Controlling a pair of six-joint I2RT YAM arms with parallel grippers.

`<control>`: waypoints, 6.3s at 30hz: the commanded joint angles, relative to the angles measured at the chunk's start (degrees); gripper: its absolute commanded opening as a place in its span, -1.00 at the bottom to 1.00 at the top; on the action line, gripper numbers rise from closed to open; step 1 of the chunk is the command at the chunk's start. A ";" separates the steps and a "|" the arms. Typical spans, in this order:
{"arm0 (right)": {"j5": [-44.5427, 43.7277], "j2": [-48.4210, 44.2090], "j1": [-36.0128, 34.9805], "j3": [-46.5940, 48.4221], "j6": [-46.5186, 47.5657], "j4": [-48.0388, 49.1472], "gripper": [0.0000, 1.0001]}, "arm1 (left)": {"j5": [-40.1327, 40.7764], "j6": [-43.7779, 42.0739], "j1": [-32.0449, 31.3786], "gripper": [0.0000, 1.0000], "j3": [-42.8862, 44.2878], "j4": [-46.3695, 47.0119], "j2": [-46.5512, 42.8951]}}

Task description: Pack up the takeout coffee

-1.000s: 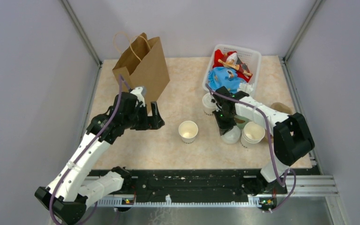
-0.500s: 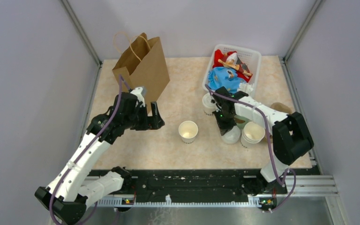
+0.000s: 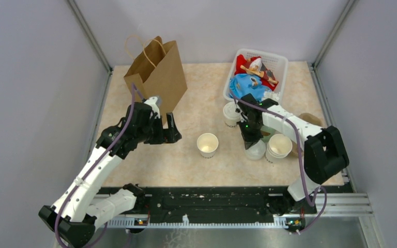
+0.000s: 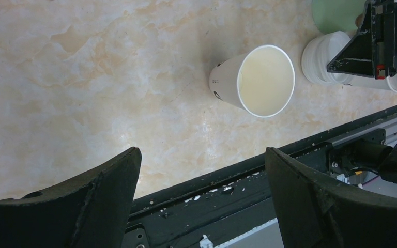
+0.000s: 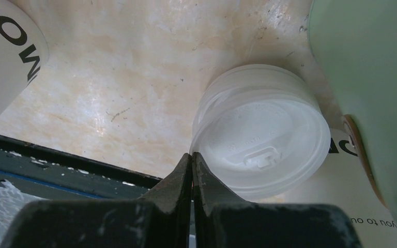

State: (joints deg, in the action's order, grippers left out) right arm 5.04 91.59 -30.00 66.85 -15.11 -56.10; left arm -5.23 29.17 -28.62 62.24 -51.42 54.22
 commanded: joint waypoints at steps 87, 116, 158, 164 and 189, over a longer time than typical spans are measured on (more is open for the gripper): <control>61.53 -10.57 -0.30 17.83 -64.62 68.39 -1.00 | -30.75 -17.75 0.27 0.96 11.20 40.81 -4.01; 58.88 -11.07 -5.83 18.31 -58.84 68.02 -1.00 | -36.18 -27.32 0.25 0.96 -2.24 57.36 -8.84; 56.40 -10.94 -6.46 17.44 -59.93 68.91 -1.00 | -34.81 -23.83 -0.06 0.96 -2.47 55.65 -5.44; 56.22 -10.98 -6.40 17.18 -60.30 69.53 -1.00 | -34.93 -23.90 -0.11 0.96 -2.38 55.81 -5.35; 38.02 -12.19 14.04 23.87 -17.33 7.08 0.37 | -17.70 -23.19 -2.13 0.86 10.88 15.95 8.27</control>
State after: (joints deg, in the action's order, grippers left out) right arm 51.53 78.83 -14.50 83.02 -54.13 -23.53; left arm -29.74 5.30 -28.86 68.71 -22.02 56.84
